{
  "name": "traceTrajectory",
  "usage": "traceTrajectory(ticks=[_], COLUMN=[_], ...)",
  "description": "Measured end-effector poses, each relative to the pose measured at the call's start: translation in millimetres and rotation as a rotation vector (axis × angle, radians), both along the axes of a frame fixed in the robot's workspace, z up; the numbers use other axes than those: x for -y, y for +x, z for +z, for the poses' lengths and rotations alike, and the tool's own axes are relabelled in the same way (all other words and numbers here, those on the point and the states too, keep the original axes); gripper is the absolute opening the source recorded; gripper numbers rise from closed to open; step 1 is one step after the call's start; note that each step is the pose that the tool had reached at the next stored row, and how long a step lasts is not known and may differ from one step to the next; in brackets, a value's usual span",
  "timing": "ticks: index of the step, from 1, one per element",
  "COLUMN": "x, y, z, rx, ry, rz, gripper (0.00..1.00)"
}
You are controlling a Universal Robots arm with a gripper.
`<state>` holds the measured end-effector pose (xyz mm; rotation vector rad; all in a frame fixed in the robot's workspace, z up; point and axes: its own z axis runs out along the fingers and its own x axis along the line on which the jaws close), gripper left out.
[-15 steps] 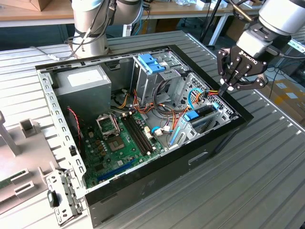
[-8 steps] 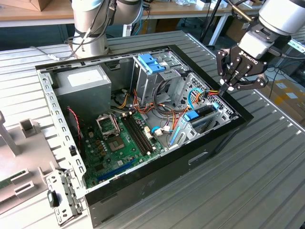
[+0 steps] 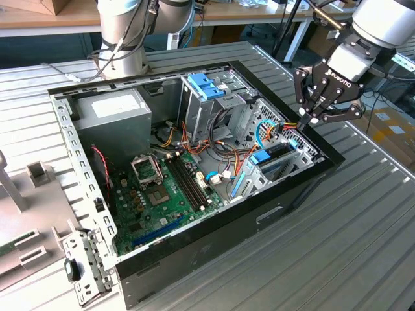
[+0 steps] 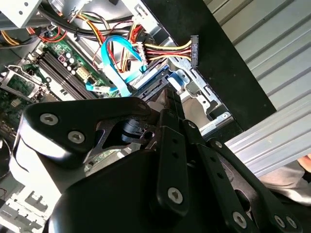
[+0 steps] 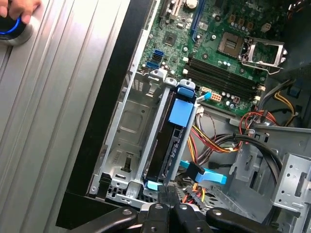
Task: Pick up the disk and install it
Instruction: 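Insert the first disk wire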
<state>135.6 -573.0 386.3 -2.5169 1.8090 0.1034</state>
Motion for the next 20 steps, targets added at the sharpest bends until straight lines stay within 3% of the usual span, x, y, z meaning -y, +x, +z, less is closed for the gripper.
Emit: traceTrajectory(ticks=[9,20], x=[0.0,0.0], y=[0.0,0.0], z=[0.0,0.0], rx=[0.0000,0.0000], ry=[0.0000,0.0000], rz=[0.051,0.141], gripper=[0.11,0.11])
